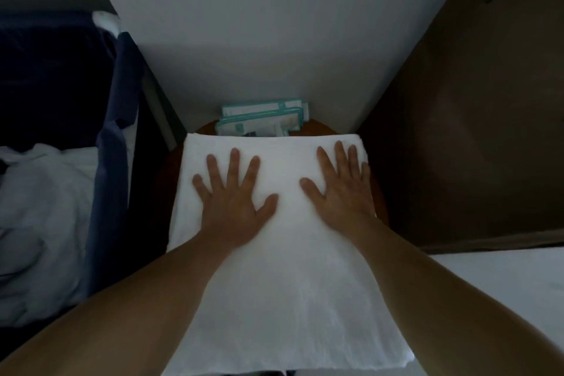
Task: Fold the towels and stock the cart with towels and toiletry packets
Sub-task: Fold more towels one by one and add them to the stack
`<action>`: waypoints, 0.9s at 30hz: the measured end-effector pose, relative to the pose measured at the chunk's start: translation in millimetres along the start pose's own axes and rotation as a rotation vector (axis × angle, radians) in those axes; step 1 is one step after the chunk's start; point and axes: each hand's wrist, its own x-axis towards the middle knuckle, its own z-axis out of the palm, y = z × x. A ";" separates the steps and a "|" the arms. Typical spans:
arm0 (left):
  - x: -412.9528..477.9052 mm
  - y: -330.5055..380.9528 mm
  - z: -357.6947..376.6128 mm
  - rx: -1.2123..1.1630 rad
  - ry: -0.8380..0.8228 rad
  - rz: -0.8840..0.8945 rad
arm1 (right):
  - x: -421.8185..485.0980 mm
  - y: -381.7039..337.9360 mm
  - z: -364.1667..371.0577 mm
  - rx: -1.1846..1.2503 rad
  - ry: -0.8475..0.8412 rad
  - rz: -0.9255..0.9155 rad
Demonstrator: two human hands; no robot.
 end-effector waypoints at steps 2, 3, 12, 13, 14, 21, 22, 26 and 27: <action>3.2 2.9 0.8 -0.003 -0.005 0.000 | 2.9 2.8 2.8 0.005 0.004 -0.003; 3.3 3.3 1.6 0.001 -0.004 -0.001 | 2.9 3.8 4.3 0.002 0.016 -0.001; -34.2 0.9 -19.1 -0.045 -0.179 0.024 | -47.5 7.0 -12.2 -0.022 -0.164 -0.090; -51.7 1.1 -16.7 -0.046 -0.191 0.028 | -69.1 8.3 -10.1 -0.023 -0.170 -0.105; -70.5 1.7 -13.2 -0.046 -0.200 0.036 | -92.3 8.9 -6.4 -0.019 -0.170 -0.113; -139.6 -5.7 6.4 -0.037 -0.185 0.088 | -179.4 1.7 16.4 -0.029 -0.110 -0.075; -138.3 -5.5 7.3 -0.039 -0.184 0.086 | -176.7 1.0 17.7 -0.027 -0.099 -0.070; -131.0 -0.7 13.1 -0.018 -0.182 0.075 | -165.4 3.0 27.6 -0.061 -0.076 -0.066; -131.4 0.0 14.2 -0.005 -0.181 0.074 | -165.8 4.1 30.2 -0.066 -0.069 -0.064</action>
